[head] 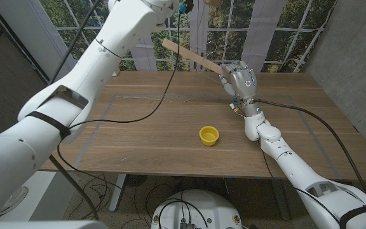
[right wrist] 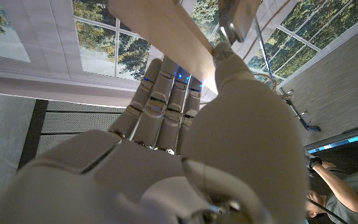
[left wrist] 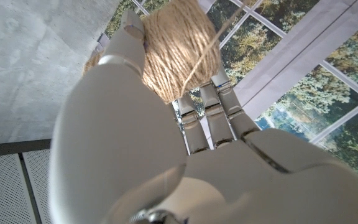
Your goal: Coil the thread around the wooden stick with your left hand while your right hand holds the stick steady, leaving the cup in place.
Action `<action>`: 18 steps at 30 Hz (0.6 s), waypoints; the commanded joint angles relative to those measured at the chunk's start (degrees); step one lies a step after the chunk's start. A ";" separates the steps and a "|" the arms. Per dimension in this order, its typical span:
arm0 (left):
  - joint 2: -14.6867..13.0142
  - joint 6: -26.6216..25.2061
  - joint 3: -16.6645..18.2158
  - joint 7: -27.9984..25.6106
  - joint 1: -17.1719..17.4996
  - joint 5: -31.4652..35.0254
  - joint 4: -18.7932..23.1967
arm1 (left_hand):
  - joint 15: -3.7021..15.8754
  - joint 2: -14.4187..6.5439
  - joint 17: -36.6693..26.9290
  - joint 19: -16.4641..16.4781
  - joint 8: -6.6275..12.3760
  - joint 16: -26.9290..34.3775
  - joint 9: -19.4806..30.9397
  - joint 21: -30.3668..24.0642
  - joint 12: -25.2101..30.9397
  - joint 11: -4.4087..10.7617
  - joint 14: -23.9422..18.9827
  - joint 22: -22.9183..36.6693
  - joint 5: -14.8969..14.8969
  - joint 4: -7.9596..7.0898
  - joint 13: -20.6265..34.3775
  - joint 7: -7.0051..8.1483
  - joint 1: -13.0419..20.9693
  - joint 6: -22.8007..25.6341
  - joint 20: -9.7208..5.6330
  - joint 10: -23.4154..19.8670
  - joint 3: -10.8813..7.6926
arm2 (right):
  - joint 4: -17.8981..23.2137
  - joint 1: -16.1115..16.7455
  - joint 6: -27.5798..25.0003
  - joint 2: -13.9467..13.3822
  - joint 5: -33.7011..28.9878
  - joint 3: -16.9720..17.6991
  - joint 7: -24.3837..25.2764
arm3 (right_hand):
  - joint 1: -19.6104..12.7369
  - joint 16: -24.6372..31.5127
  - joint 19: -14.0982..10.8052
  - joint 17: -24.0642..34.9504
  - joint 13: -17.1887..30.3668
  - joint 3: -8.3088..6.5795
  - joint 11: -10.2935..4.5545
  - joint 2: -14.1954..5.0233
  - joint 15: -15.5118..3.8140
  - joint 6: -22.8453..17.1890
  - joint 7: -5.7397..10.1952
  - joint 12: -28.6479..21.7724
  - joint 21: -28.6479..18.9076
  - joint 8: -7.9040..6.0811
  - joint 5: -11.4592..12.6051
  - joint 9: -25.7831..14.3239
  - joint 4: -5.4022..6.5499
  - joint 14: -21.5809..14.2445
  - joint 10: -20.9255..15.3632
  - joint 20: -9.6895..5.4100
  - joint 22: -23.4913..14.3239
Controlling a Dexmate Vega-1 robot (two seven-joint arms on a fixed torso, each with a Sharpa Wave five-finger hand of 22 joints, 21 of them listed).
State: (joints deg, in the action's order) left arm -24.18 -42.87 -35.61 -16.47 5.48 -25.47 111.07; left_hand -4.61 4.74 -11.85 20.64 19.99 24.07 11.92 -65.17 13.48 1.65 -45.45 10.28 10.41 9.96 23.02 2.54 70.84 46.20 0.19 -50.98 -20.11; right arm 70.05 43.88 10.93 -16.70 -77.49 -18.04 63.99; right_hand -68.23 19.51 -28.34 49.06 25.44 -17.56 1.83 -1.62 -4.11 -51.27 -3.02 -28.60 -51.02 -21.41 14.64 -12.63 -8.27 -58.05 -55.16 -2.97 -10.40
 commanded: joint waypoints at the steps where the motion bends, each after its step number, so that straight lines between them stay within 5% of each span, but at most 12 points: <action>1: -3.02 3.91 1.52 4.27 5.39 -0.86 6.52 | 18.27 -12.31 -22.32 0.18 0.20 -0.13 1.89 -0.53 0.31 4.38 -14.33 0.16 0.32 -0.64 11.27 -0.52 11.88 14.90 -0.30 -5.09 -1.14 | -1.82 -2.25 -4.34 -2.23 4.61 -4.58 0.01 | -4.44 -0.14 0.21 0.19 1.63 -0.68 -6.30 -4.70 -8.81 -9.07 8.58 -0.02 -0.35 -0.21 0.38 -0.11 0.10 -5.78 -6.75 -3.00 -0.02; 18: -9.84 2.50 3.82 4.58 13.36 -1.83 16.30 | 18.27 -12.30 -22.49 0.08 0.15 -0.29 2.09 -0.81 0.11 4.36 -14.44 0.12 0.34 -0.65 11.42 -0.50 11.81 14.86 -0.24 -5.22 -1.26 | -0.75 -3.06 -8.55 -4.29 9.18 -7.49 0.01 | -4.40 -0.28 0.40 0.43 1.76 -0.69 -6.13 -4.70 -8.79 -9.20 8.50 0.17 -0.62 -0.17 0.42 -0.14 0.15 -5.92 -6.75 -2.98 -0.01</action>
State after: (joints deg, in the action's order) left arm -30.16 -39.79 -33.32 -11.86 13.75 -26.78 121.60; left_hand -4.61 4.74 -11.85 20.54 19.94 23.67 11.92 -65.56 13.24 1.63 -45.46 10.29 10.31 10.10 23.35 2.54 70.84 46.20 0.30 -51.02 -20.25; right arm 68.79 41.50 5.07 -19.58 -71.25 -23.43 63.99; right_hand -68.25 19.26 -28.02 49.24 25.44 -17.60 1.83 -1.60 -4.12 -51.27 -3.02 -28.29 -51.28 -21.17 14.86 -12.65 -8.30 -58.06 -55.16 -2.65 -10.40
